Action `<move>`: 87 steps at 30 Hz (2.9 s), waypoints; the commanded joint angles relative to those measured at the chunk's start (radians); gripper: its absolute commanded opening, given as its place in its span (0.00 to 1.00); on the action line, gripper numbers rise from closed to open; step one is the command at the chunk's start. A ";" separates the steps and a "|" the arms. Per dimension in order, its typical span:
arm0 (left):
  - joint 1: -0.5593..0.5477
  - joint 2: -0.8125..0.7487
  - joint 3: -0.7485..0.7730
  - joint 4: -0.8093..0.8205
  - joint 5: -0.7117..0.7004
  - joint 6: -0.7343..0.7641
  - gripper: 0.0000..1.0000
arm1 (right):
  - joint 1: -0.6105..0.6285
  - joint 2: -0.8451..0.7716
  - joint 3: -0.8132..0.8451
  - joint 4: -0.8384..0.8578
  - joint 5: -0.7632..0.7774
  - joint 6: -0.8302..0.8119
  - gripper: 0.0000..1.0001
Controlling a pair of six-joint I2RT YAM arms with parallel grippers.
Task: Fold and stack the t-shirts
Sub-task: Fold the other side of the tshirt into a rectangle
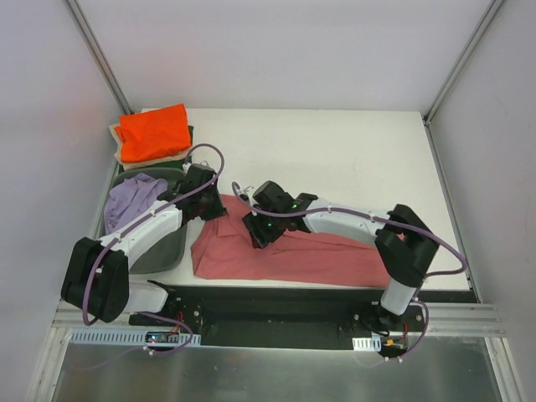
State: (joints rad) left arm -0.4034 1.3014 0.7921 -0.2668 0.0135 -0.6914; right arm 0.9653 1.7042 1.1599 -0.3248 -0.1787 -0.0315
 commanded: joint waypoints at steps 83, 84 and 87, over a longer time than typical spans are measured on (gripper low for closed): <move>0.017 -0.576 -0.354 -0.354 0.347 -0.103 0.37 | 0.093 -0.064 0.001 -0.310 0.008 -0.193 0.39; 0.017 -0.585 -0.341 -0.357 0.350 -0.102 0.56 | 0.092 -0.081 -0.002 -0.309 0.016 -0.186 0.40; 0.015 -0.622 -0.298 -0.361 0.365 -0.096 0.99 | 0.087 -0.136 -0.009 -0.301 0.071 -0.136 0.60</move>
State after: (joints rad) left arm -0.3801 0.7258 0.4278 -0.5945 0.3611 -0.7818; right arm 1.0519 1.6741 1.1591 -0.6182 -0.1455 -0.2207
